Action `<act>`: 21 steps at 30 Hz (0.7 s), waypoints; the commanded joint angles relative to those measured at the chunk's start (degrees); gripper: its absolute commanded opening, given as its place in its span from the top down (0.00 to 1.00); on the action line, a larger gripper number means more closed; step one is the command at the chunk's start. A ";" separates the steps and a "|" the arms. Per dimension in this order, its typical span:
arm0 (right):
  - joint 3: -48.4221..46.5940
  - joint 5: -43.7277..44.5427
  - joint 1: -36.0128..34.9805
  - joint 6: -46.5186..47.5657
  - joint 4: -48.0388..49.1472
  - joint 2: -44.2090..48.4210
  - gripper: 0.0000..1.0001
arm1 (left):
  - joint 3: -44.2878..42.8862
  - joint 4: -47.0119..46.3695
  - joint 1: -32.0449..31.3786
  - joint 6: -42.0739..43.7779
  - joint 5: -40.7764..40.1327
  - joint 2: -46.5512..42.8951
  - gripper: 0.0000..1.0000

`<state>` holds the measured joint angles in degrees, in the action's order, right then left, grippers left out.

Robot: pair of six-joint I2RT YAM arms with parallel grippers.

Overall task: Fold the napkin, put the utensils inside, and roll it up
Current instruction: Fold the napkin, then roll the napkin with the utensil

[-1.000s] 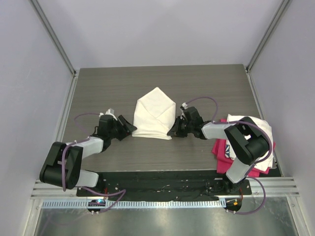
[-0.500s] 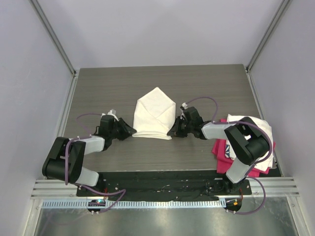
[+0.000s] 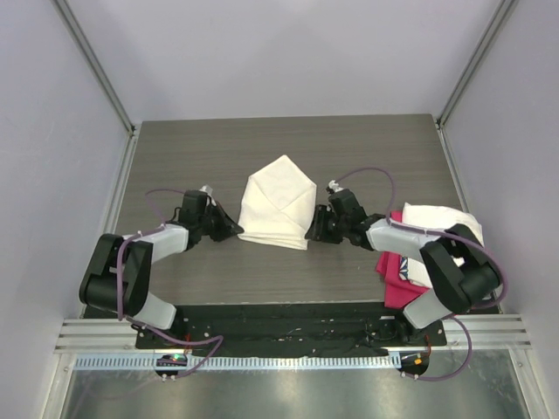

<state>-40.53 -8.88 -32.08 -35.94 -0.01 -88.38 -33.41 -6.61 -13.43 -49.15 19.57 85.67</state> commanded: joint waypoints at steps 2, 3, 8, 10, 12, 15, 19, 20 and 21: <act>-1.73 14.66 -3.59 8.86 -2.36 9.09 0.46 | -5.60 10.03 -0.02 -0.77 4.59 1.25 1.00; -2.26 19.12 -4.74 10.09 -2.28 10.41 0.44 | -6.22 10.65 -0.02 -0.78 5.47 1.78 1.00; -6.30 27.42 -14.05 19.32 3.51 8.58 0.34 | -11.32 16.36 0.07 0.98 9.69 4.94 1.00; -8.58 29.01 -18.10 22.91 5.19 5.26 0.30 | -12.29 17.42 0.16 1.77 10.66 6.52 1.00; -9.91 30.32 -21.95 24.86 7.82 2.87 0.28 | -13.43 18.99 0.42 2.47 11.98 7.49 1.00; -11.23 33.05 -25.66 29.16 13.45 -1.26 0.21 | -14.49 20.75 0.95 3.79 13.03 8.81 1.00; -15.44 36.82 -31.63 33.30 17.58 -7.93 0.20 | -15.46 21.82 2.09 5.02 14.61 9.95 1.00; -16.15 38.40 -32.25 34.09 18.11 -10.39 0.20 | -15.46 21.82 2.79 5.11 15.14 10.22 1.00; -16.85 39.29 -33.04 34.97 18.55 -11.72 0.20 | -15.63 22.08 3.14 5.37 15.84 10.48 1.00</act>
<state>-52.80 23.31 -62.13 -7.07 11.05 -95.59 -47.09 12.84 -11.90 -45.82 31.16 95.46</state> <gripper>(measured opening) 0.798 0.018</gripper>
